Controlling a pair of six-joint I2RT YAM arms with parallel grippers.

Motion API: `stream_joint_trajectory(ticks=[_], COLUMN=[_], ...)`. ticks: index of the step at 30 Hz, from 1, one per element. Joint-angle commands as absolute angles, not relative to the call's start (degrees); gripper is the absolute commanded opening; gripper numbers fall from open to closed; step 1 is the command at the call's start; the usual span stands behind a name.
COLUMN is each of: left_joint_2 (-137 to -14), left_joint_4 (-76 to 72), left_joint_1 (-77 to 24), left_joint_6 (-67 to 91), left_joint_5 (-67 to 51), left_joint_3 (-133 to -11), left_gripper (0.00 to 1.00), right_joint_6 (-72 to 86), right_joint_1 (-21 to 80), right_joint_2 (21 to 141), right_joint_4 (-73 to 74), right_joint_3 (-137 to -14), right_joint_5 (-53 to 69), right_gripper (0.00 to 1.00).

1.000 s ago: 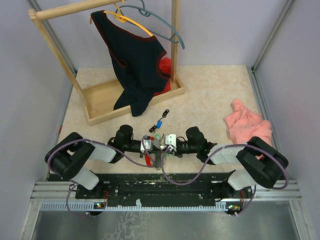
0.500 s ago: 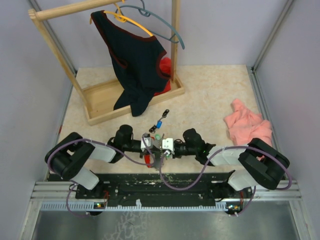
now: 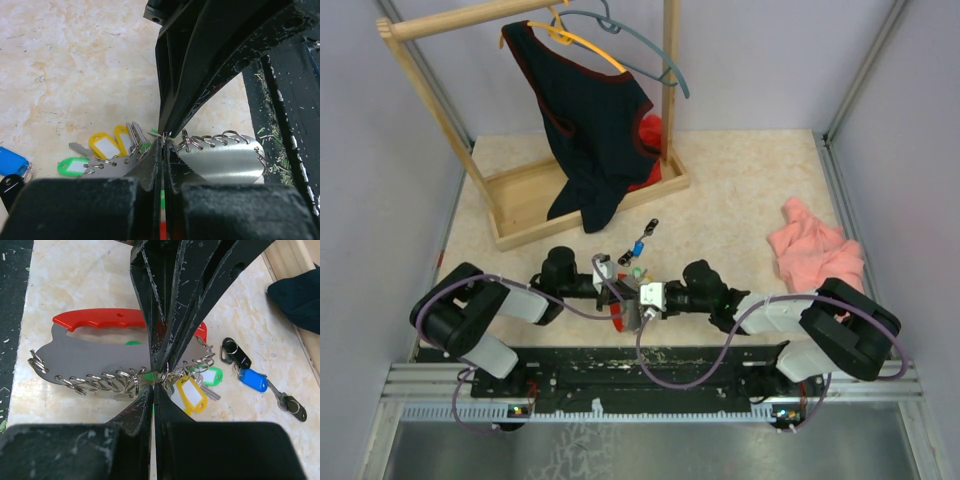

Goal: Put the keys on the keyring

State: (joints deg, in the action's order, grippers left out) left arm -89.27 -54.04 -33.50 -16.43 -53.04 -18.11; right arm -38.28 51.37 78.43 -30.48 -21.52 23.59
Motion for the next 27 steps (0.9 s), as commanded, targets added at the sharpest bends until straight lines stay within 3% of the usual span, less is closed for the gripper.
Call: stream_joint_trajectory(ticks=[1,11,14,20,27], left_joint_2=[-89.30,-90.12,-89.96,-87.69,-85.65], left_joint_4=[-64.40,-73.25,-74.43,-70.36,-65.23], left_joint_1=[-32.61,-31.83,-31.52,-31.38,-31.38], left_joint_6=[-12.53,-9.48,-8.99,-10.95,-12.24], left_joint_5=[-55.56,-53.78,-54.14,-53.43,-53.76], left_joint_3=[-16.96,-13.62,-13.04,-13.25,-14.43], left_gripper=[0.01,0.01,0.15,0.28,0.33], right_joint_6=[-39.04,-40.05,-41.26,-43.65,-45.03], right_joint_1=[52.21,52.21,52.21,52.28,52.55], right_joint_2=[78.33,72.13,69.65,66.89,67.58], right_joint_4=[-30.08,-27.28,-24.17,-17.90,-14.33], right_joint_3=[-22.26,-23.84,-25.34,-28.76,-31.14], right_joint_5=[21.85,17.92,17.73,18.99,19.96], right_gripper=[0.00,0.00,0.00,0.00,0.00])
